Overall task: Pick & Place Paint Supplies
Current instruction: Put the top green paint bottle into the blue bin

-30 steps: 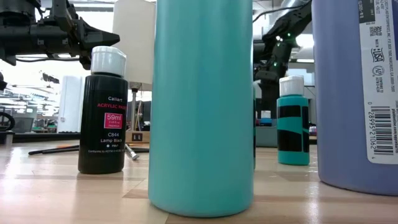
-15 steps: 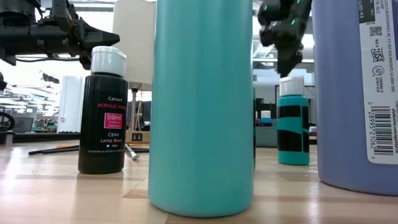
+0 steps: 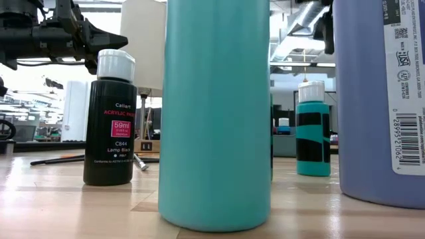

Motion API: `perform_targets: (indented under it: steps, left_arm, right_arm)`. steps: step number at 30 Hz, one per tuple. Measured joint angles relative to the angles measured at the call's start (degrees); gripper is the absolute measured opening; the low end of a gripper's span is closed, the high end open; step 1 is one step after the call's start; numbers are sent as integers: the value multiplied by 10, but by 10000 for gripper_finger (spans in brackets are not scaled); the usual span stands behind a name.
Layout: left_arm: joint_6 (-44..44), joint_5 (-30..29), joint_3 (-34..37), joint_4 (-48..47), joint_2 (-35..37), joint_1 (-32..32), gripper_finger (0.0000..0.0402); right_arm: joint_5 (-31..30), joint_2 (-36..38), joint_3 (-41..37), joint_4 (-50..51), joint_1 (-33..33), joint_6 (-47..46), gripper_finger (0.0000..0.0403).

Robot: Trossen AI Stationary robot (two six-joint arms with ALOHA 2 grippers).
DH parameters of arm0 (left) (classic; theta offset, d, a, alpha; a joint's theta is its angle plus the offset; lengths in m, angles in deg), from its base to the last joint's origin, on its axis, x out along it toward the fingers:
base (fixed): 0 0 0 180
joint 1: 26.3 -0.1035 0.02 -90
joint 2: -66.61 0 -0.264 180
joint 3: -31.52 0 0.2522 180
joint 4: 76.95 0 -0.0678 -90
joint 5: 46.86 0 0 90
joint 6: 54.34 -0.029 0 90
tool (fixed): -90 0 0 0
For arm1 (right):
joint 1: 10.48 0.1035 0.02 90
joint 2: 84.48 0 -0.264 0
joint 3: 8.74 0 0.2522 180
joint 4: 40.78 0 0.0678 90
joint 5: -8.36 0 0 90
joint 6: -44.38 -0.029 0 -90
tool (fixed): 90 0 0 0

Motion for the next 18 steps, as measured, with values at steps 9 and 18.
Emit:
perform_targets:
  steps: [9,18]
  left_arm:
    - [0,0,0,0,0,0,2]
    - [0,0,0,1,0,0,2]
  right_arm:
    - [-50,-84,-5,-59,120,-30,196]
    - [-55,-161,-5,-17,127,-45,212]
